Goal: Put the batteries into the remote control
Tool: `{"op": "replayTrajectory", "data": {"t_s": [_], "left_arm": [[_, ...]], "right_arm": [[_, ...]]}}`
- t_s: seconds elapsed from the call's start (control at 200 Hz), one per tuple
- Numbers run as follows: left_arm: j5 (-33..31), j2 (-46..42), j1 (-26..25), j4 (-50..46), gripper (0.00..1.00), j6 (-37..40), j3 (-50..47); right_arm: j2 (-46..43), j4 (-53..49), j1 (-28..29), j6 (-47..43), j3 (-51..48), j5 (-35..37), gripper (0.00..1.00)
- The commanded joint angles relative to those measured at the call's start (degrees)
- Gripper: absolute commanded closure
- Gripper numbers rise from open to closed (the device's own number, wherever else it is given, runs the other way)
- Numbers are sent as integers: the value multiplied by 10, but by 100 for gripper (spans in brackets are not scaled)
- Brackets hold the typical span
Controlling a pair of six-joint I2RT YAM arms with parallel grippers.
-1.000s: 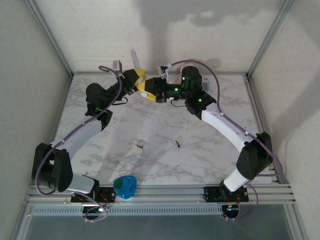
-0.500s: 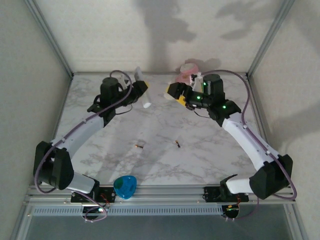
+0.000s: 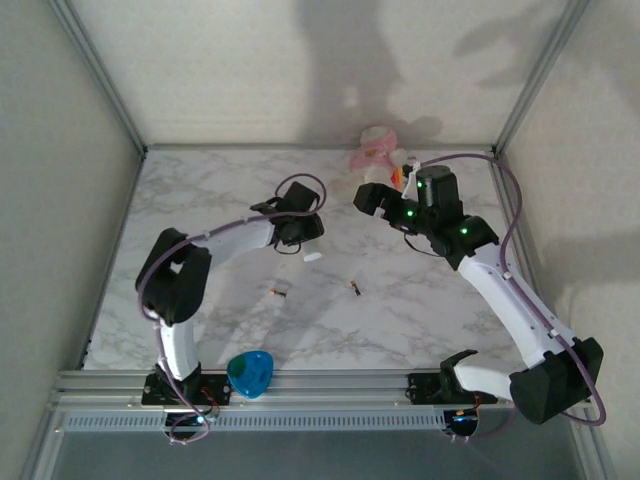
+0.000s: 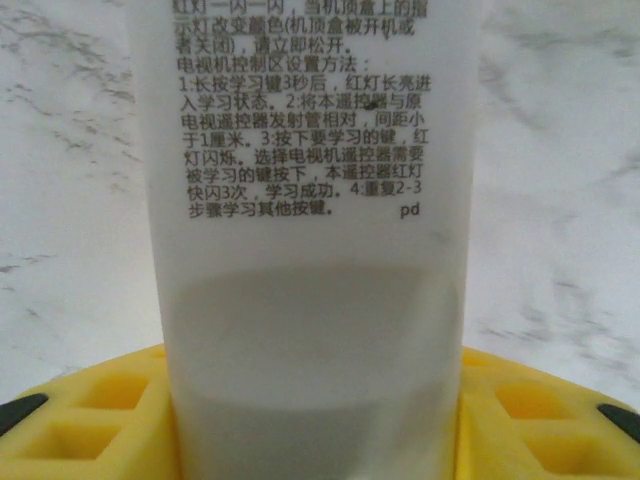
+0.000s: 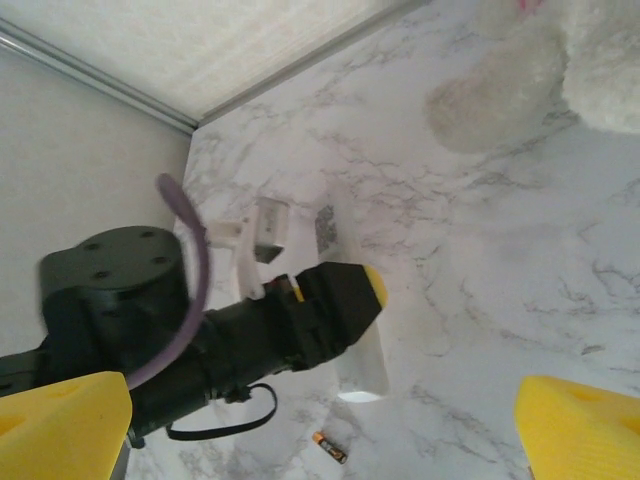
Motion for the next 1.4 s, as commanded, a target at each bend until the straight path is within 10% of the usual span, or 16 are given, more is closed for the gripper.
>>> {"op": "replayTrajectory", "data": {"t_s": [0.0, 0.386, 0.761, 1.392], "left_arm": [[-85, 47, -14, -84, 56, 11, 56], [-88, 132, -23, -109, 54, -22, 82], [-53, 131, -16, -92, 31, -34, 74], [5, -203, 180, -13, 5, -27, -123]], "right_arm": [[-11, -9, -1, -26, -13, 15, 1], [-14, -5, -2, -44, -38, 8, 1], [23, -23, 8, -65, -49, -2, 1], [385, -107, 187, -118, 135, 127, 1]]}}
